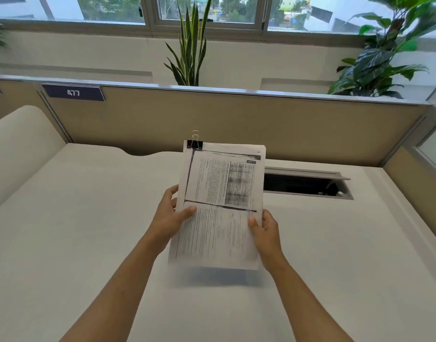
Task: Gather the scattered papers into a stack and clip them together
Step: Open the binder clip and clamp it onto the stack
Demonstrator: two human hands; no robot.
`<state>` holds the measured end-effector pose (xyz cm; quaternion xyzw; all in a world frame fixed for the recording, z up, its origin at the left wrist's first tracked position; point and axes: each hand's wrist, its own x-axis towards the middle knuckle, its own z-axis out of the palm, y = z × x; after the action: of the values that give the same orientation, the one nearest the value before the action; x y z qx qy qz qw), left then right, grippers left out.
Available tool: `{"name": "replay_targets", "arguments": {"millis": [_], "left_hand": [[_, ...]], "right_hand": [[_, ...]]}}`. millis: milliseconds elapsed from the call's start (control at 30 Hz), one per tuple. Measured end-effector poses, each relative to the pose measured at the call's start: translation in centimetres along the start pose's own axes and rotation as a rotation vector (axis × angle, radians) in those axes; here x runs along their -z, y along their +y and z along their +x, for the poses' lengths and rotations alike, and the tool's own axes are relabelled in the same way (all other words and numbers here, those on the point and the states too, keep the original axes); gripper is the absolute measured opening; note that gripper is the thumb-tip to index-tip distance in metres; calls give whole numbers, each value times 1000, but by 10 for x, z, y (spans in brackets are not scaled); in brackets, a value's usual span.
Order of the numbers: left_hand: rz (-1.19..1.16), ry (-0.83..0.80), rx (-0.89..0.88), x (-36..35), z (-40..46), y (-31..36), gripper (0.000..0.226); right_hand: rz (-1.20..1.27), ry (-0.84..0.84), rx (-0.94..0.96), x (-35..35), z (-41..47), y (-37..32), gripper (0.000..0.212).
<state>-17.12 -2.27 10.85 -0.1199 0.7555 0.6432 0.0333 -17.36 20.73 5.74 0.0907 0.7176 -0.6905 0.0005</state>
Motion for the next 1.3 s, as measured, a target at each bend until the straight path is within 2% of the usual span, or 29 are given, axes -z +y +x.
{"name": "replay_targets", "arguments": {"millis": [267,500,700,933,1133,1300], "left_hand": [[118,133,35,12,75,-29,62],[221,156,69,15,144,-48,62],[292,190,88,26,183,-56,60],[370,191,102,41,201,-61,60],[472,245,95,50,208,-70,68],[692,357,-44,45,199,-90,55]], "right_hand": [[-129,20,-79,-54,83,13,19],[-270,98,-95,-90,137,29,15],[-317,129,-35,-118,163,36,18],[-417,82,72,-140,168,44,43],[-605,9,218,-146,165,59,33],[-804,-68,333,-143,159,70,54]]}}
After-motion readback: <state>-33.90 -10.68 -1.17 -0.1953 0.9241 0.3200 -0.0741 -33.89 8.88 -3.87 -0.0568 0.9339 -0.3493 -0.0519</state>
